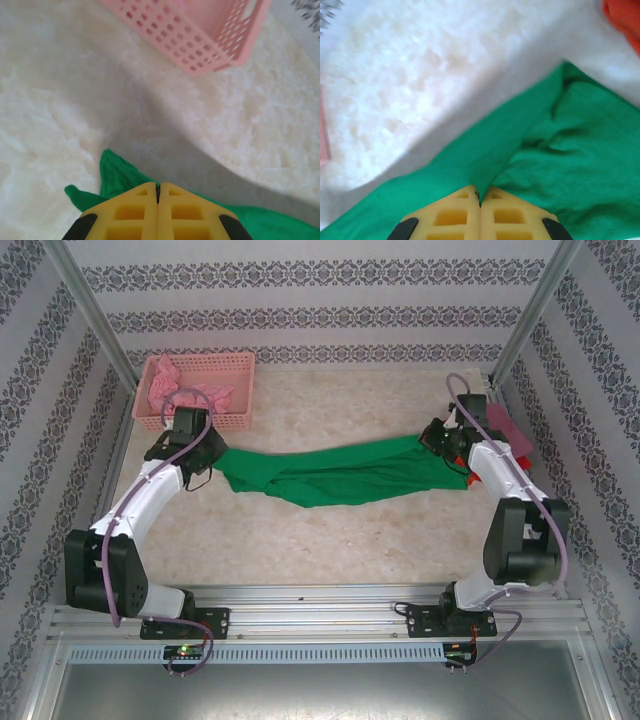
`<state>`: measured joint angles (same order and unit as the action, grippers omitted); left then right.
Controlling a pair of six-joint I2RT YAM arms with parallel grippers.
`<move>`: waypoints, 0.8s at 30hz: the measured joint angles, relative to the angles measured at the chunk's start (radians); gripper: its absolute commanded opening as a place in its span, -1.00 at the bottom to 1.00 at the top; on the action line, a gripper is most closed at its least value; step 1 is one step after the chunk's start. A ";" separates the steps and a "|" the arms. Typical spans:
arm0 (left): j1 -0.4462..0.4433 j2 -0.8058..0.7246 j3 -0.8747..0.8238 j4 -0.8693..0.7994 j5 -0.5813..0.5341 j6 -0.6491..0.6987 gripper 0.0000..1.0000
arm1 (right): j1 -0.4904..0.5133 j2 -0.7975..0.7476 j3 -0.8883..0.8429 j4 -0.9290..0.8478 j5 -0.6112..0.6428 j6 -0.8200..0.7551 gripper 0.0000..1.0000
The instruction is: Fold and stack the t-shirts
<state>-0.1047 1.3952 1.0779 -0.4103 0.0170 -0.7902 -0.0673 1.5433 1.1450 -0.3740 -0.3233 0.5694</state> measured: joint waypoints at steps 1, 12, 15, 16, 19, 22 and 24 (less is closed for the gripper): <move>0.000 -0.007 0.017 -0.002 -0.005 0.003 -1.00 | 0.000 -0.025 0.014 -0.005 0.000 0.000 -1.00; 0.002 -0.290 0.205 -0.076 -0.103 0.092 -1.00 | 0.000 -0.512 0.094 0.002 0.023 -0.043 -1.00; 0.002 -0.381 0.248 -0.131 -0.105 0.111 -1.00 | 0.000 -0.665 0.102 -0.005 0.031 -0.077 -1.00; 0.002 -0.407 0.262 -0.149 -0.105 0.118 -1.00 | 0.000 -0.706 0.110 -0.014 0.035 -0.088 -1.00; 0.002 -0.468 0.319 -0.206 -0.117 0.143 -1.00 | 0.000 -0.785 0.159 -0.049 0.047 -0.121 -1.00; 0.002 -0.486 0.378 -0.238 -0.127 0.167 -1.00 | 0.000 -0.804 0.218 -0.076 0.050 -0.145 -1.00; 0.002 -0.490 0.397 -0.237 -0.131 0.184 -1.00 | 0.000 -0.798 0.236 -0.082 0.053 -0.158 -1.00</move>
<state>-0.1028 0.9054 1.4746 -0.6472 -0.1139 -0.6060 -0.0673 0.7448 1.3811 -0.4564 -0.2707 0.4110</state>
